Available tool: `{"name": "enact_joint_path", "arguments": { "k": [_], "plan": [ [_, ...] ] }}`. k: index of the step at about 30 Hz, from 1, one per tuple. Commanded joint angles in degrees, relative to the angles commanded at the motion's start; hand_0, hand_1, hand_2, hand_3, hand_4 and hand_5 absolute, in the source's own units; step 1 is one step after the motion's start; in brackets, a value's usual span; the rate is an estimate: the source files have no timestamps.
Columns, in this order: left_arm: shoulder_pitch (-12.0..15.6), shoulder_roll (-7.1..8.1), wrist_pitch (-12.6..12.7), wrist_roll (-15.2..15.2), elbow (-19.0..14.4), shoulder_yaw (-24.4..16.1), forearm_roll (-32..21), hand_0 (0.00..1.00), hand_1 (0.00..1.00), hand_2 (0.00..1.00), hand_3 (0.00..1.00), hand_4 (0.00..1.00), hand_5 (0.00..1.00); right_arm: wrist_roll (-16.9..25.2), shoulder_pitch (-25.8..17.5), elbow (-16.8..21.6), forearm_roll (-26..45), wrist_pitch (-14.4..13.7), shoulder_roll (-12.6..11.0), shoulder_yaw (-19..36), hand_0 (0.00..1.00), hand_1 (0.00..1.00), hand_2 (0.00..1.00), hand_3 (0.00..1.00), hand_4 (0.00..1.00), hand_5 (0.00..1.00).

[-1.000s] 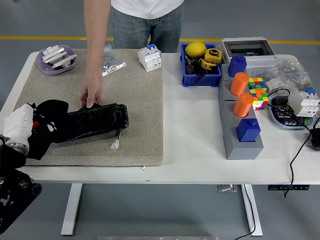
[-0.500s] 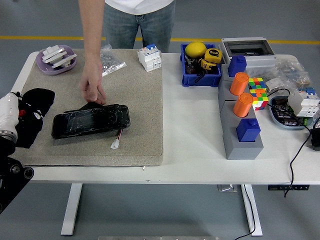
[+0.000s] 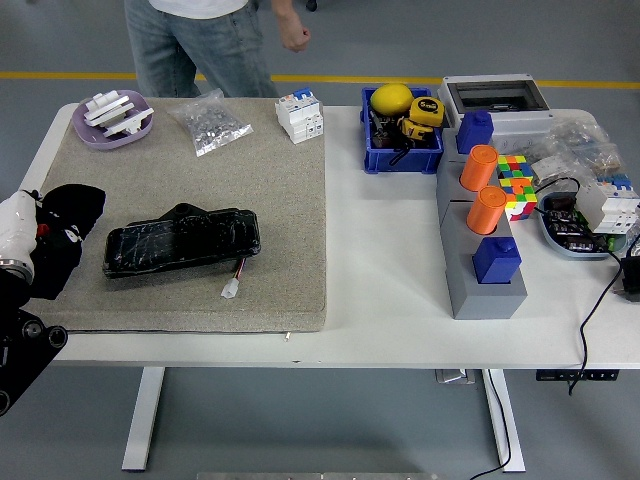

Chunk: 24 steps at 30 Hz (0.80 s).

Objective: Pick the rag up,wipe the panel,place it on the desk

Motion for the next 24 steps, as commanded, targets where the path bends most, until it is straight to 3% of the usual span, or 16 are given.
{"name": "enact_joint_path", "arguments": {
  "k": [11,12,17,18,23,24],
  "plan": [
    [-0.33,0.55,-1.04,-0.78,2.21,-0.69,-1.75,0.326,0.487,0.542,0.580,0.540,0.002,-0.07,-0.10,0.00,0.02,0.01,0.12,-0.19,0.713,0.412,0.630,0.623,0.998,0.570],
    [-0.34,0.60,-1.05,-0.86,2.22,-0.65,-1.97,0.327,0.507,0.542,0.585,0.639,0.002,-0.05,-0.11,0.00,0.02,-0.02,0.11,-0.16,0.714,0.412,0.630,0.623,0.998,0.569],
    [-0.68,0.84,-1.36,-1.42,2.88,-0.05,-3.40,0.327,0.507,0.542,0.585,0.639,0.002,0.01,-0.02,0.00,0.14,-0.04,0.10,-0.46,0.714,0.412,0.630,0.623,0.998,0.569],
    [-0.69,0.85,-1.37,-1.54,2.90,-0.08,-3.55,0.335,0.542,0.544,0.576,0.699,0.002,0.01,-0.01,0.00,0.08,-0.06,0.12,-0.43,0.715,0.410,0.630,0.623,0.998,0.570],
    [-0.89,0.92,-1.39,-2.10,2.71,0.31,-3.78,0.335,0.542,0.544,0.576,0.699,0.002,-0.02,-0.07,0.00,0.01,-0.12,0.02,-0.51,0.715,0.410,0.630,0.623,0.998,0.570],
    [-0.92,0.91,-1.46,-2.11,2.65,0.30,-3.87,0.343,0.558,0.546,0.570,0.748,0.002,-0.05,-0.06,0.00,0.00,-0.12,-0.01,-0.56,0.714,0.408,0.629,0.622,0.998,0.566]
  ]
}}
